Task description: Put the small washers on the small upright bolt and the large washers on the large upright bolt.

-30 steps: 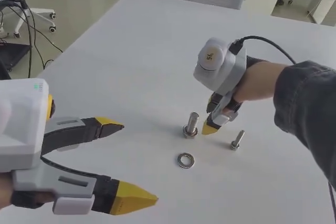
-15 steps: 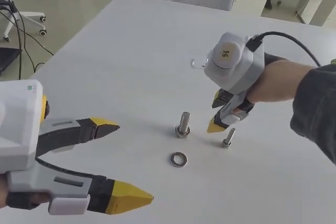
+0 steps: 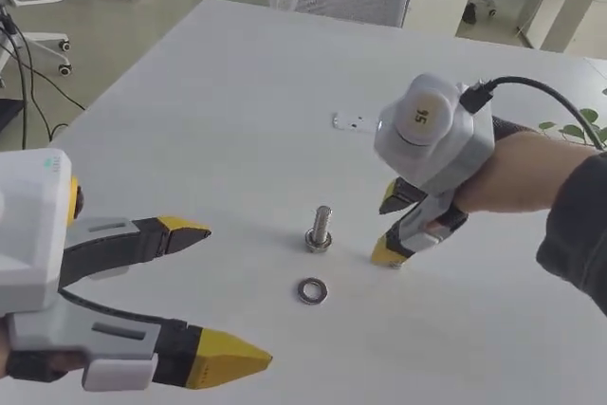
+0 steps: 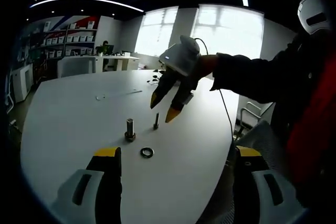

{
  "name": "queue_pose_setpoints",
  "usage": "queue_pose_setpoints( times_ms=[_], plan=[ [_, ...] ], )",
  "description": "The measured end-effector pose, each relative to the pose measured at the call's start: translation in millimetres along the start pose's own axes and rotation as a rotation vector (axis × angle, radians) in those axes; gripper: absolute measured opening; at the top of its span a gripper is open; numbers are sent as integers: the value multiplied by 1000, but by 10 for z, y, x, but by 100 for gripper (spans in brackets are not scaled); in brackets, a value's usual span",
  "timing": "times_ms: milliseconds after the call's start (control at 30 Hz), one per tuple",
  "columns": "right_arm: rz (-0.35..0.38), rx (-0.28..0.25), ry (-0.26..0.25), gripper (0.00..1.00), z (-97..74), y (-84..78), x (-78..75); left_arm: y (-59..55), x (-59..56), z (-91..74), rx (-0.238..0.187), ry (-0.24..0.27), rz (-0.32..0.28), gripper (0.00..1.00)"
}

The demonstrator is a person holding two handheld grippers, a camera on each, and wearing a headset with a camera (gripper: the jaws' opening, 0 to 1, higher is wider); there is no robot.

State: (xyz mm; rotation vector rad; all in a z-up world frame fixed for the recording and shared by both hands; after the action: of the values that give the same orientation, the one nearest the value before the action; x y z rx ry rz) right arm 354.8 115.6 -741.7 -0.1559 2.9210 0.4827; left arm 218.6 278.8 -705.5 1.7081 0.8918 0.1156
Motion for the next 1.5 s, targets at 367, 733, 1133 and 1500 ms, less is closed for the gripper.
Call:
queue_pose_setpoints(
  times_ms=[367, 733, 1133, 1500],
  plan=[
    [7, -13, 51, 42, 135, 41, 205, 3, -71, -9, -6, -7, 13, 88],
    [-3, -13, 104, 42, 357, 158, 313, -11, -83, -46, -11, -2, 13, 88],
    [-7, 13, 154, 41, 674, 220, 330, -44, -64, -73, -13, 4, 5, 88],
    [-23, 30, 169, 40, 851, 301, 334, -54, -51, -119, -13, 12, 3, 88]
  ],
)
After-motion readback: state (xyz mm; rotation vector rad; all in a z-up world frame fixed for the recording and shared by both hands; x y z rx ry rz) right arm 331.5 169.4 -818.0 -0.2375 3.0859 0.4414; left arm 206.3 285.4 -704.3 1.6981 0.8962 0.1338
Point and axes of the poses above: the centre of the closed fingertips' face, and the gripper's own axes: z roughly forward along the fingers, x roughly to its left, y roughly out of its top, the point moved 5 cm from there along -z, roughly backward along the fingers, and after that the axes turned 8 degrees about -z, right-handed, at the moved point
